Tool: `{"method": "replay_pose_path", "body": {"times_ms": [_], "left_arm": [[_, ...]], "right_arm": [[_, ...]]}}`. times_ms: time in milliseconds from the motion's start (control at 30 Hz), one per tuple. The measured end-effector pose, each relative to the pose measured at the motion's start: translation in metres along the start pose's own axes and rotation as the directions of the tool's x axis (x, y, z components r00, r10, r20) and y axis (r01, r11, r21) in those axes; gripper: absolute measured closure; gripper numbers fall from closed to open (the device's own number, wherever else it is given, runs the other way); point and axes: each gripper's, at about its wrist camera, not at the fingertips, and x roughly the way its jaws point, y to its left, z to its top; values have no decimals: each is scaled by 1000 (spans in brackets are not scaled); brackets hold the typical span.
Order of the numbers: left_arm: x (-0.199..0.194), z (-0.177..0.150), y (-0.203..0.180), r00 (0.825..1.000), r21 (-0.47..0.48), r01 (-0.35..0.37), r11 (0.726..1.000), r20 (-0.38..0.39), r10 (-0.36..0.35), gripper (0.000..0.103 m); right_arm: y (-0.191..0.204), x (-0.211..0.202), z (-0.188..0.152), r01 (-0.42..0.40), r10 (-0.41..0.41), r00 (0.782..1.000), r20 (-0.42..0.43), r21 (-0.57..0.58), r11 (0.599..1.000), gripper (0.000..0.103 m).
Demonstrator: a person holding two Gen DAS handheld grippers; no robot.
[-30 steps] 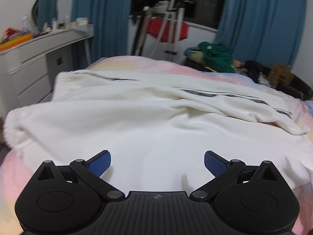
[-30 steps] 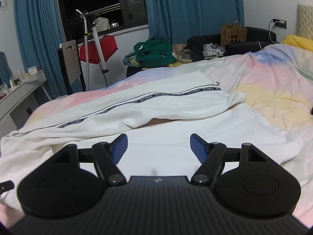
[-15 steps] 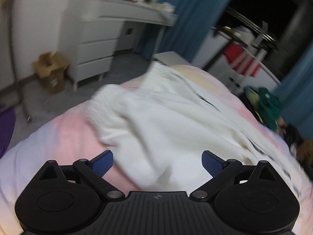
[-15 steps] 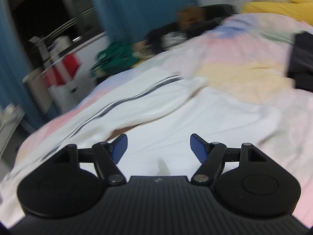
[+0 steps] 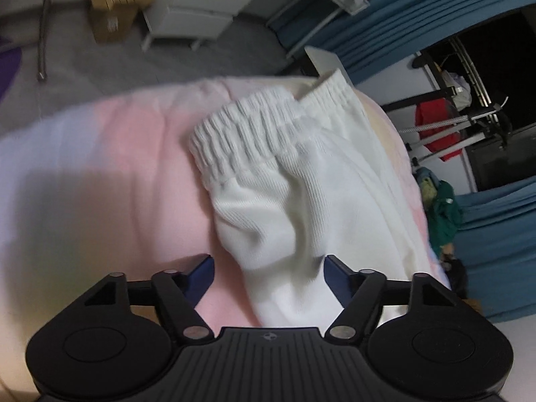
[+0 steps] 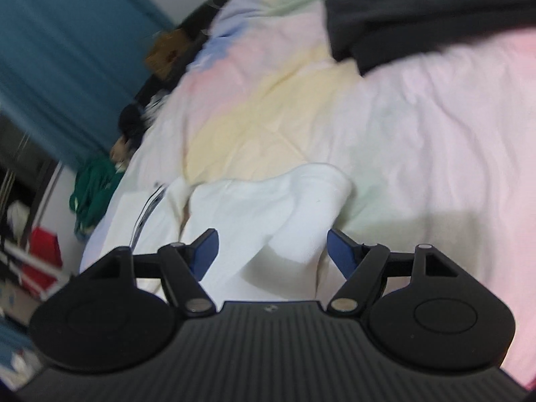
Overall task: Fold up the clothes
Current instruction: 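Grasp the waistband with the left gripper while the right gripper grasps a cuff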
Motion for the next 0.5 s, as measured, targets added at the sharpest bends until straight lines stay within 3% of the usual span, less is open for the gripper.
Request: {"method": "replay_pose_path", "body": {"times_ms": [133,233,367,400,500], "left_arm": [[15,-1,5,988,-36,123,992,-92,-126,41],[24,-5,8,976,-65,169,983,-131,-176,42],[31,-6,15,973,-106,167,980,-141,-181,46],[32,-6,16,972,-117,169,979,-141,-185,47],[35,-8,19,977,-131,157,979,-126,-173,58]], "right_arm": [[-28,18,15,8,-7,1000,-4,140,990,29],[-49,32,26,14,-12,1000,-8,244,970,30],[-44,45,29,17,-14,1000,-18,187,982,39],[-42,48,29,17,-14,1000,-20,169,985,47],[-34,51,29,49,-47,999,-25,98,994,86]]}}
